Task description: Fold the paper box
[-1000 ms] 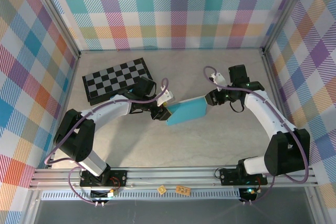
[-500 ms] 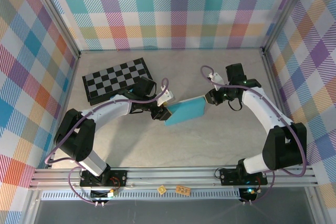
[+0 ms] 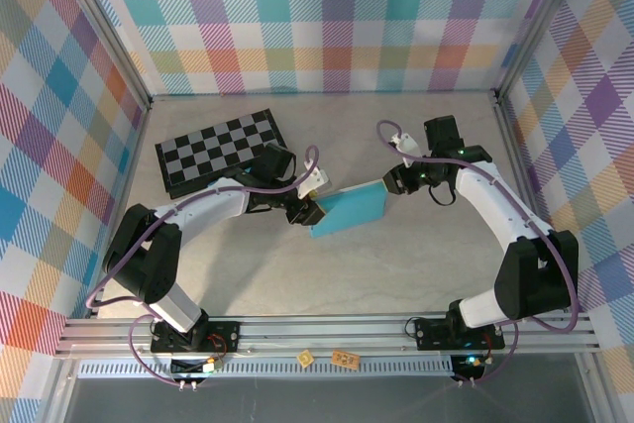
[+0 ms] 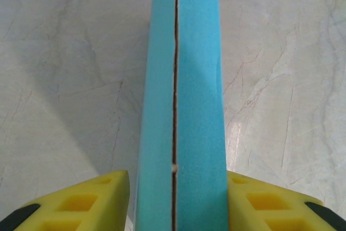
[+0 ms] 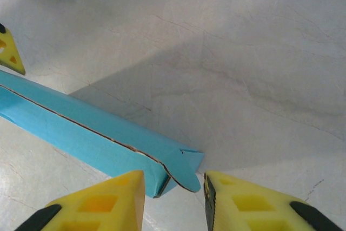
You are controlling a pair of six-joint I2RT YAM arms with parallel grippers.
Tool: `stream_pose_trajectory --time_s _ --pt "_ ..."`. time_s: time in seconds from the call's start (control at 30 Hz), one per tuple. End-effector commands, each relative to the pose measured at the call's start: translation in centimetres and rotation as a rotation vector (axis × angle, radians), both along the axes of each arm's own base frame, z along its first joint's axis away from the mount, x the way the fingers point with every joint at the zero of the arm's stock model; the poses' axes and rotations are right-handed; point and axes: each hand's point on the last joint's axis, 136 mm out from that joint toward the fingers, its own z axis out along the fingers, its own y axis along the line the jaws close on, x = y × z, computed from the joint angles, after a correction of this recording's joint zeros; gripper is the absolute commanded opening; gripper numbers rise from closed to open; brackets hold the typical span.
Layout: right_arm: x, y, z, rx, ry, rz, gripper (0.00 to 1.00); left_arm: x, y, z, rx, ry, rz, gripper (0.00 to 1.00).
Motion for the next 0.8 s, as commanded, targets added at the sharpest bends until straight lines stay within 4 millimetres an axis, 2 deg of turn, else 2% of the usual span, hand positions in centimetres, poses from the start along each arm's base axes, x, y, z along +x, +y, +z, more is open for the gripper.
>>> stream_pose_trajectory --time_s 0.0,0.2,0.5,0.77 --pt "-0.6 0.3 -0.2 -0.017 -0.019 0.059 0.35 0.7 -0.1 0.6 -0.010 -0.012 -0.004 0.44" --pt "-0.7 0.4 -1.5 -0.047 -0.020 0.139 0.35 0.7 -0.3 0.5 -0.015 -0.002 -0.012 0.44" --pt "0.6 2.1 0.2 0.032 0.004 0.160 0.25 0.8 -0.2 0.6 -0.014 -0.007 -0.010 0.44" --pt "0.0 2.2 -0.1 0.044 0.026 0.157 0.16 0.9 -0.3 0.7 -0.015 -0.011 -0.008 0.44"
